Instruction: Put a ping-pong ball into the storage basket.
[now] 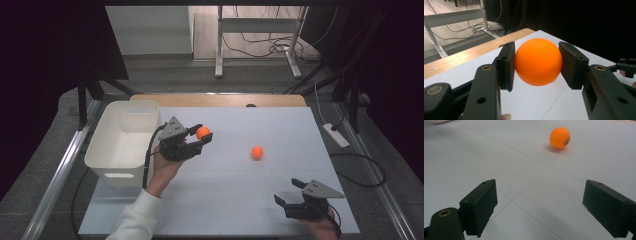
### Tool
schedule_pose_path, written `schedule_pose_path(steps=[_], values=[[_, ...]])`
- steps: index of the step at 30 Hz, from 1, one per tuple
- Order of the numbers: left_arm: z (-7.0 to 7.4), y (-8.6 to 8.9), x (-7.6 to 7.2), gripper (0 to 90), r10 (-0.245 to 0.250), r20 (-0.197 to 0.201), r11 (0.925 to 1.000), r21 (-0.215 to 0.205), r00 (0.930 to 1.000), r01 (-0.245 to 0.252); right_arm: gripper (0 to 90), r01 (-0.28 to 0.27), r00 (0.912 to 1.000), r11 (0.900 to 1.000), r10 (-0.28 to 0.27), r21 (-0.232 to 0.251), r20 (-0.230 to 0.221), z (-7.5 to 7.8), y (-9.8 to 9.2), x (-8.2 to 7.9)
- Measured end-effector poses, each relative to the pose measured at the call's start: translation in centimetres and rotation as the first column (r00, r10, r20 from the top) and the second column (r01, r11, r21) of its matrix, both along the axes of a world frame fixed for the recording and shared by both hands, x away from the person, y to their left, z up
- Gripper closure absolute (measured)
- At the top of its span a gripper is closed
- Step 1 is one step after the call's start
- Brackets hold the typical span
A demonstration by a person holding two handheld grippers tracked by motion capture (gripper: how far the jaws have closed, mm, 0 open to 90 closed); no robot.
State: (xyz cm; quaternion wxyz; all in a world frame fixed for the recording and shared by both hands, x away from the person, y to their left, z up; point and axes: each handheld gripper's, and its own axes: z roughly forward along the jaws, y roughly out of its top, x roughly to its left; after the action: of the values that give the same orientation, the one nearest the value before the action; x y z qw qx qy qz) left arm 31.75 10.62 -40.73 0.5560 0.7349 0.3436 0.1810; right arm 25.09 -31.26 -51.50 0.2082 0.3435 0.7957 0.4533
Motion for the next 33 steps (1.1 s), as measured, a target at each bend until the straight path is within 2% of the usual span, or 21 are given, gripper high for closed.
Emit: schedule_pose_path(steps=[22, 33], values=[[0.7, 2.4, 0.6, 50.0, 0.071, 0.008, 0.9974, -0.006, 0.9974, -0.071, 12.4, 0.002, 1.0, 1.0, -0.002, 0.002, 0.001, 0.0, 0.0, 0.0], [1.0, 3.5, 1.1, 50.0, 0.12, 0.009, 0.9928, -0.004, 0.9928, -0.119, 12.4, 0.004, 1.0, 1.0, -0.004, 0.002, 0.002, 0.0, 0.1, 0.0]])
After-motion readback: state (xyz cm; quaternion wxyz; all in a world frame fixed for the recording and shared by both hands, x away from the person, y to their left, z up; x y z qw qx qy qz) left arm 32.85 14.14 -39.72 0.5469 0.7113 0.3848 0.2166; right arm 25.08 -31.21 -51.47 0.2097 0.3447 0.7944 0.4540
